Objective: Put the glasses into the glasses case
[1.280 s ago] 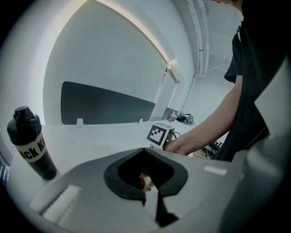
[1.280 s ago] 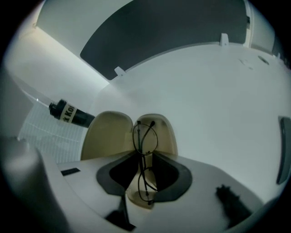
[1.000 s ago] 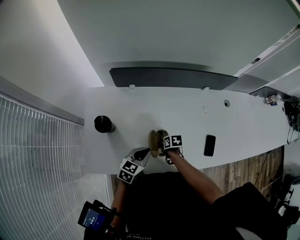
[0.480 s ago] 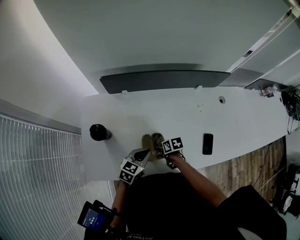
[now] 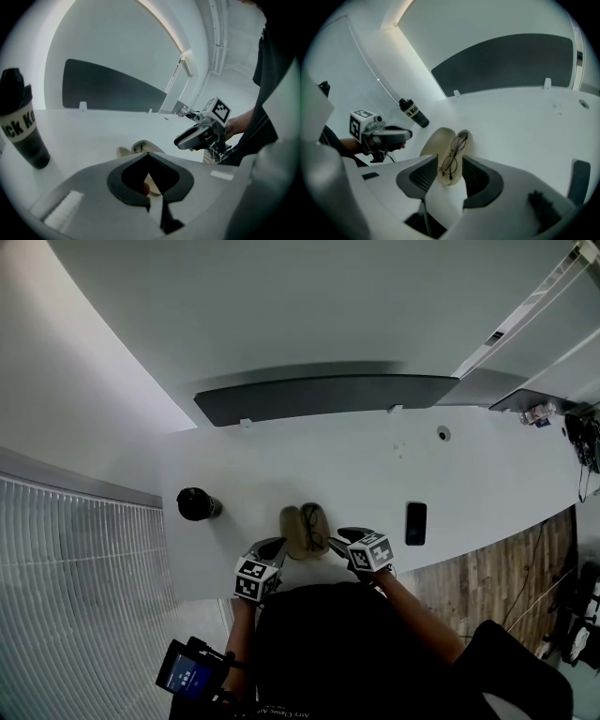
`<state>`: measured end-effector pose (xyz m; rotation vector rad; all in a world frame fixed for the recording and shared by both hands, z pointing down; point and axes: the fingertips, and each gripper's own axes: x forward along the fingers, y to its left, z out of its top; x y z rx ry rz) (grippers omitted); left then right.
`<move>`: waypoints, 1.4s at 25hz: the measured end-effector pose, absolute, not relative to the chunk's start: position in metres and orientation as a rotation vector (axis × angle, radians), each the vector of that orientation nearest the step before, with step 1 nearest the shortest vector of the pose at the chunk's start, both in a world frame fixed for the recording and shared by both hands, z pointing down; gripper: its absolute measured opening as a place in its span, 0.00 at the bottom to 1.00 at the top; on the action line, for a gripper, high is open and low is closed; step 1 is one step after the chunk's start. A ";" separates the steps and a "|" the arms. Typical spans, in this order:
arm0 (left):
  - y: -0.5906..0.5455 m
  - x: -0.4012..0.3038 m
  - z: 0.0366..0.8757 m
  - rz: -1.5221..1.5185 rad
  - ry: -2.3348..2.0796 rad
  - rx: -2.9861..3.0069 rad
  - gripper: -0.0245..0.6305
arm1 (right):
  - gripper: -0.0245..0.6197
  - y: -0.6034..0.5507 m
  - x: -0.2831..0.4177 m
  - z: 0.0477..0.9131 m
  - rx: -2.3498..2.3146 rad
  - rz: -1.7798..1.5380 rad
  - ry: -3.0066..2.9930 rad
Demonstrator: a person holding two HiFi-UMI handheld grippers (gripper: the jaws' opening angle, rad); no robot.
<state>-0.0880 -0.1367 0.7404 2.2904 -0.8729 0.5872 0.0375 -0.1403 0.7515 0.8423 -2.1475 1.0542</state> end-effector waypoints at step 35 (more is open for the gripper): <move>-0.142 -0.014 0.774 0.585 -0.534 2.011 0.05 | 0.15 -0.167 0.043 0.815 0.920 0.800 -1.971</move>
